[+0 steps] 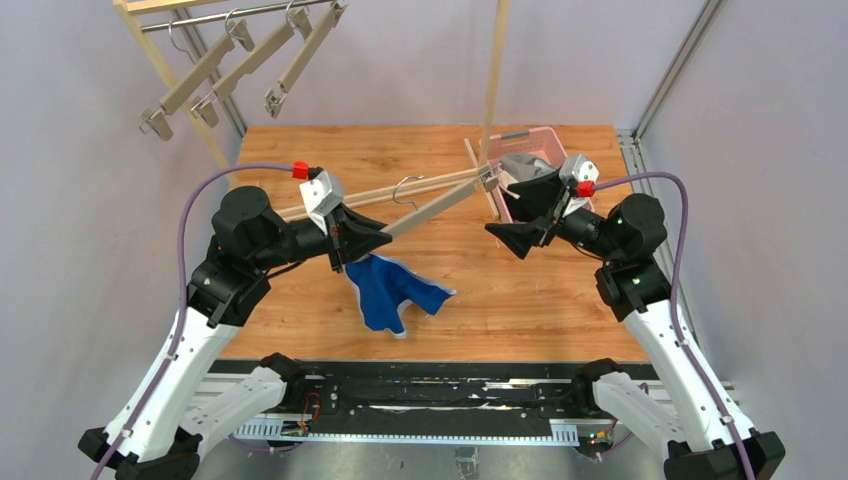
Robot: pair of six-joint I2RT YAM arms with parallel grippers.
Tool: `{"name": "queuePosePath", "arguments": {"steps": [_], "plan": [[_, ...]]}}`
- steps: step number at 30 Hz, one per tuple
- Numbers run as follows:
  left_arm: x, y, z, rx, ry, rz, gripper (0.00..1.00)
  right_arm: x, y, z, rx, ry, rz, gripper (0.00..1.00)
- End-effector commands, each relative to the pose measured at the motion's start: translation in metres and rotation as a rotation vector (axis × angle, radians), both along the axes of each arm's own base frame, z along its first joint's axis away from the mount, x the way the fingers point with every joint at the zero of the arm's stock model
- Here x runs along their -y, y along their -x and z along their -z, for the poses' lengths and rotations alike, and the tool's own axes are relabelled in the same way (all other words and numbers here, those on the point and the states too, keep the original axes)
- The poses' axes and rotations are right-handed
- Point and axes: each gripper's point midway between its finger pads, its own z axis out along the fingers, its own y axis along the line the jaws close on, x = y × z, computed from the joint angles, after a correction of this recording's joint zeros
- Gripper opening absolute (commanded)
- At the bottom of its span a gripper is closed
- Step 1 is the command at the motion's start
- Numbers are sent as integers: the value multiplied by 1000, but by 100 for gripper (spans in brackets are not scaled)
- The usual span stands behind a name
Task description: Remove the underwear clipped to the hanger
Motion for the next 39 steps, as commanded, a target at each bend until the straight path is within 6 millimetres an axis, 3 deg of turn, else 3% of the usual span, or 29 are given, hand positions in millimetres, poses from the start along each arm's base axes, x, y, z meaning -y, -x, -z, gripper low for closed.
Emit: {"name": "queuePosePath", "arguments": {"steps": [1,10,15,22,39], "plan": [[7,-3,-35,90,158,3,0,-10,12,-20,-48,-200,-88,90],[19,-20,-44,37,323,-15,0,-12,34,-63,55,-499,-252,92],[24,-22,-47,15,369,5,0,-17,26,-82,54,-596,-350,91],[28,-12,-61,41,406,66,0,-35,13,-89,72,-593,-376,90],[50,-22,-51,14,398,89,0,-64,-5,-114,67,-647,-435,86]]}}
